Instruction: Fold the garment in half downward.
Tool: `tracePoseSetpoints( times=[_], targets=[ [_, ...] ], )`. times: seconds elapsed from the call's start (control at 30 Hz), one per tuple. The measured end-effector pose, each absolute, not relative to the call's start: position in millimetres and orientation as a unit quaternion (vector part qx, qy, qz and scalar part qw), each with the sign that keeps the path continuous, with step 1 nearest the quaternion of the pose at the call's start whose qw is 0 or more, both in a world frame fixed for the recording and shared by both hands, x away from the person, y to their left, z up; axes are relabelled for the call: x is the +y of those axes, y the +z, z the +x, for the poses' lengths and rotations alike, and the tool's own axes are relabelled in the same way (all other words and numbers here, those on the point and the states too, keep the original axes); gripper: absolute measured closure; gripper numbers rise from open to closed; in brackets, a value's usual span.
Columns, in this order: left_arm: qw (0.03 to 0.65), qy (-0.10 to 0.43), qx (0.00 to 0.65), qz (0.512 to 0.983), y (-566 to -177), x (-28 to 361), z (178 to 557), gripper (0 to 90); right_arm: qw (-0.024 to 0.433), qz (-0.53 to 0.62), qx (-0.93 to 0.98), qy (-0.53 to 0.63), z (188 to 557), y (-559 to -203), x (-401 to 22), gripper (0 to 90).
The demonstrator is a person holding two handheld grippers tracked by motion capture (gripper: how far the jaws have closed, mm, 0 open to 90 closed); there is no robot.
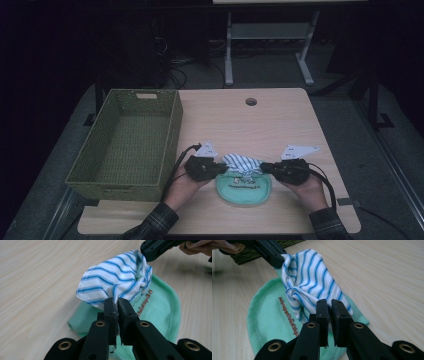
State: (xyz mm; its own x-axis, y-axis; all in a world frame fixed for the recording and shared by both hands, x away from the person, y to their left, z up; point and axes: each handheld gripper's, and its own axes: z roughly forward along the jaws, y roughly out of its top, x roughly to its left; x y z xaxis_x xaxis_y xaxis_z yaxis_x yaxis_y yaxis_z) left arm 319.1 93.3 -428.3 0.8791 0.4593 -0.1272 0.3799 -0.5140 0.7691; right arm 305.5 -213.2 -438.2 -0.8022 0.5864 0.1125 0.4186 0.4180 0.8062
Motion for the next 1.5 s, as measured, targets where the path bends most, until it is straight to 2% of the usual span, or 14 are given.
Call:
tracePoseSetpoints(
  times=[0.4,0.53,0.73,0.83,1.0,1.1,1.23,1.5],
  targets=[
    [0.425,0.025,0.240,0.873,-432.3,95.5,303.4,79.7,0.080,0.293,0.840,0.449,289.1,-442.5,-208.6,83.9],
    [0.419,0.019,0.235,0.877,-435.2,96.2,296.8,75.4,0.069,0.295,0.844,0.442,282.4,-446.6,-208.6,83.2],
    [0.424,0.019,0.229,0.876,-431.5,98.8,287.7,65.8,0.079,0.295,0.842,0.444,270.5,-443.9,-212.6,82.0],
    [0.433,0.025,0.232,0.871,-423.9,102.0,285.2,67.1,0.084,0.297,0.837,0.452,271.1,-438.9,-217.2,82.2],
    [0.438,0.028,0.239,0.866,-416.5,106.2,287.3,81.7,0.090,0.310,0.827,0.461,277.2,-427.7,-221.7,89.0],
    [0.437,0.030,0.245,0.865,-417.8,105.7,289.5,86.3,0.100,0.312,0.824,0.462,284.3,-420.3,-220.5,90.0],
    [0.440,0.033,0.248,0.862,-422.3,102.6,292.0,87.5,0.110,0.313,0.821,0.465,298.7,-414.5,-215.0,90.0],
    [0.436,0.022,0.250,0.865,-436.4,98.6,294.2,85.6,0.097,0.314,0.828,0.453,318.9,-426.1,-203.2,90.0]
  ],
)
